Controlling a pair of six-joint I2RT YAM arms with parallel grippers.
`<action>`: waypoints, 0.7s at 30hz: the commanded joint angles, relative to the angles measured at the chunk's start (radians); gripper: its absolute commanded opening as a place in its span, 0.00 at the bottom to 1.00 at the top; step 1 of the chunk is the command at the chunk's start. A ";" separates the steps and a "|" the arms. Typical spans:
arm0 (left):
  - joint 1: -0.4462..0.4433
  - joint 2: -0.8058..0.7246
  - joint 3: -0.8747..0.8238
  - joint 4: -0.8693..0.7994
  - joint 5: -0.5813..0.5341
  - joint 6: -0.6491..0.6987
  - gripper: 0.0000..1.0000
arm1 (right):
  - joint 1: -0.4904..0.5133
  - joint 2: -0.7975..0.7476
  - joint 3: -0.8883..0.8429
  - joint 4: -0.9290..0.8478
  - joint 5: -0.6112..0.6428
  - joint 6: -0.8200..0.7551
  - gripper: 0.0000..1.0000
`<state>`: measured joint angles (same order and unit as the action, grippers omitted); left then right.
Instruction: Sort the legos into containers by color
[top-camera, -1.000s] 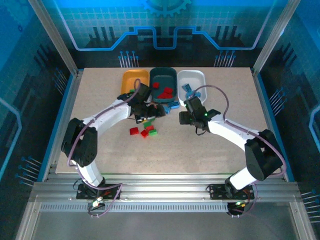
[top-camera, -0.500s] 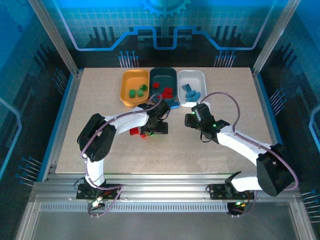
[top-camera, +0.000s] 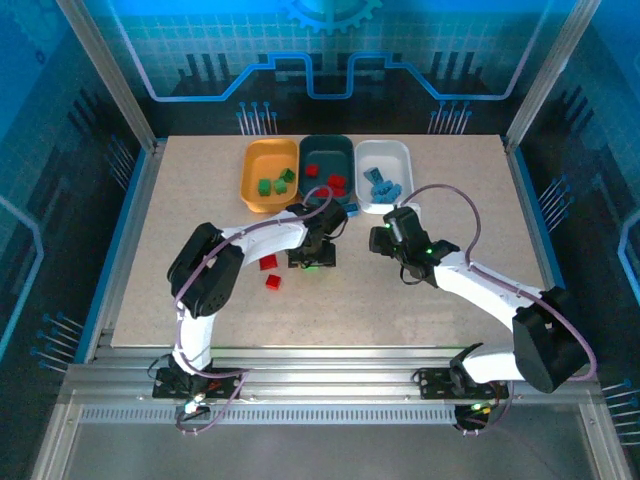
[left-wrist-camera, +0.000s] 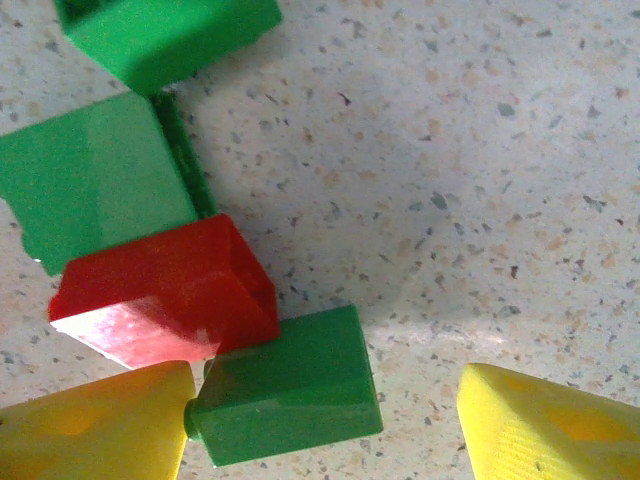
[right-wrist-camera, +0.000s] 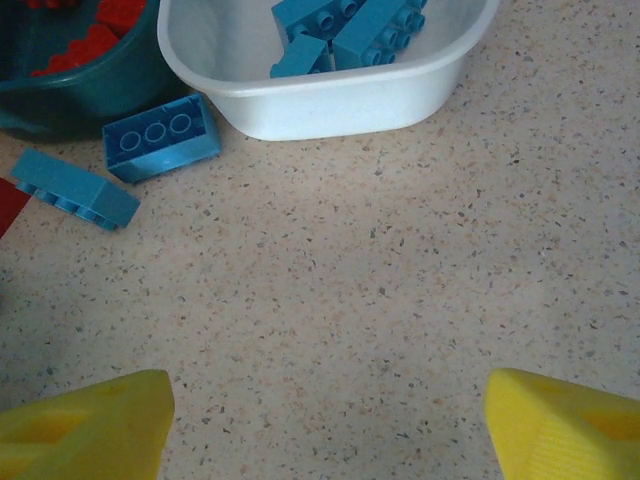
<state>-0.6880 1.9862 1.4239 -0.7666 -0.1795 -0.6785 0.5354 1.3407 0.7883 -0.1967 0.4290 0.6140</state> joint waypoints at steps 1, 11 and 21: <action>-0.031 0.026 0.040 -0.033 0.000 0.008 0.69 | -0.007 -0.015 -0.016 0.022 -0.002 0.014 0.82; -0.032 0.057 0.049 -0.028 0.004 0.021 0.53 | -0.007 -0.026 -0.021 0.028 -0.005 0.012 0.82; -0.027 0.100 0.111 -0.036 -0.022 0.069 0.67 | -0.008 -0.021 -0.021 0.032 -0.007 0.010 0.82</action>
<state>-0.7174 2.0571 1.4876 -0.7849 -0.1818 -0.6483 0.5354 1.3361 0.7773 -0.1886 0.4255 0.6136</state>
